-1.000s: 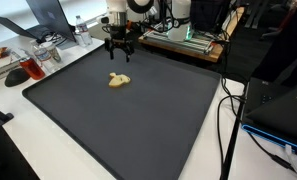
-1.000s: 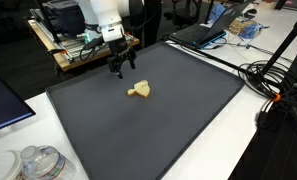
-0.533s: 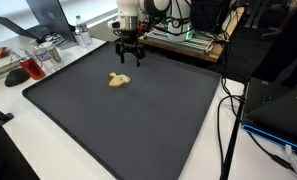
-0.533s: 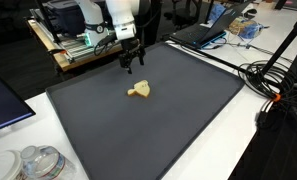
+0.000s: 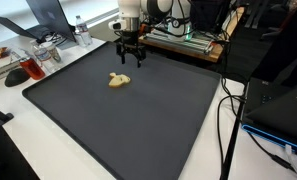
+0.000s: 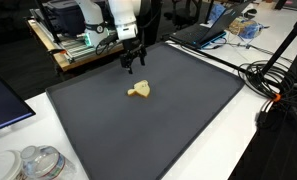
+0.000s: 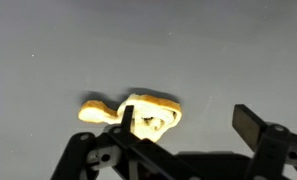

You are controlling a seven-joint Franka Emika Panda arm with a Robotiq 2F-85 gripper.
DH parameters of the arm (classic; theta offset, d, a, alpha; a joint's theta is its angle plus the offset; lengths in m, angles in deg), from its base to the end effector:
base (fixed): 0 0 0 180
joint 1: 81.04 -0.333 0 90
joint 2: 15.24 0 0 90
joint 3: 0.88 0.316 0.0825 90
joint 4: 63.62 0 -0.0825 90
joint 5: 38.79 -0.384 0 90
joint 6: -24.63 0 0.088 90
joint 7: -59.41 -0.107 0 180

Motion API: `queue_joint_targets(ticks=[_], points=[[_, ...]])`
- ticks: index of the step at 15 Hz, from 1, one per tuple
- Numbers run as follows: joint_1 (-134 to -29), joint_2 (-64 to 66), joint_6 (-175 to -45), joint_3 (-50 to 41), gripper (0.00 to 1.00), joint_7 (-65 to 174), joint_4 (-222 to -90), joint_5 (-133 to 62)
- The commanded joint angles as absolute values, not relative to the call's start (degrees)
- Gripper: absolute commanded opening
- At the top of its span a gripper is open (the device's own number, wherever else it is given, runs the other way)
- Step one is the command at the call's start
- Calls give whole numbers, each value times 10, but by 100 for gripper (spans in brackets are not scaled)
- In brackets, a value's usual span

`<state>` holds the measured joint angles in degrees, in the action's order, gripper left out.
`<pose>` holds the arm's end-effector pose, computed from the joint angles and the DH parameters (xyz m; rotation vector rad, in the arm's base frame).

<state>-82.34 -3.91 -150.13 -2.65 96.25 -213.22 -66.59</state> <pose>0.4487 -0.0405 0.2051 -3.0916 -0.2448 -0.3961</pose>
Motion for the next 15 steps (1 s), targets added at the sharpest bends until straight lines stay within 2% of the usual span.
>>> queue_joint_targets(ticks=[1, 6, 9, 10, 11, 15], points=[[-948, -16, -1489, -156, 100, 807, -2113, -566], [-1170, 34, -1388, -363, 100, 591, -2039, -452], [-1274, 23, -1279, -426, 100, 478, -1984, -366], [-1293, 19, -1233, -431, 100, 455, -1963, -350], [-1237, 4, -1184, -367, 100, 390, -1938, -278], [-1165, 13, -1016, -238, 100, 329, -1839, -235]])
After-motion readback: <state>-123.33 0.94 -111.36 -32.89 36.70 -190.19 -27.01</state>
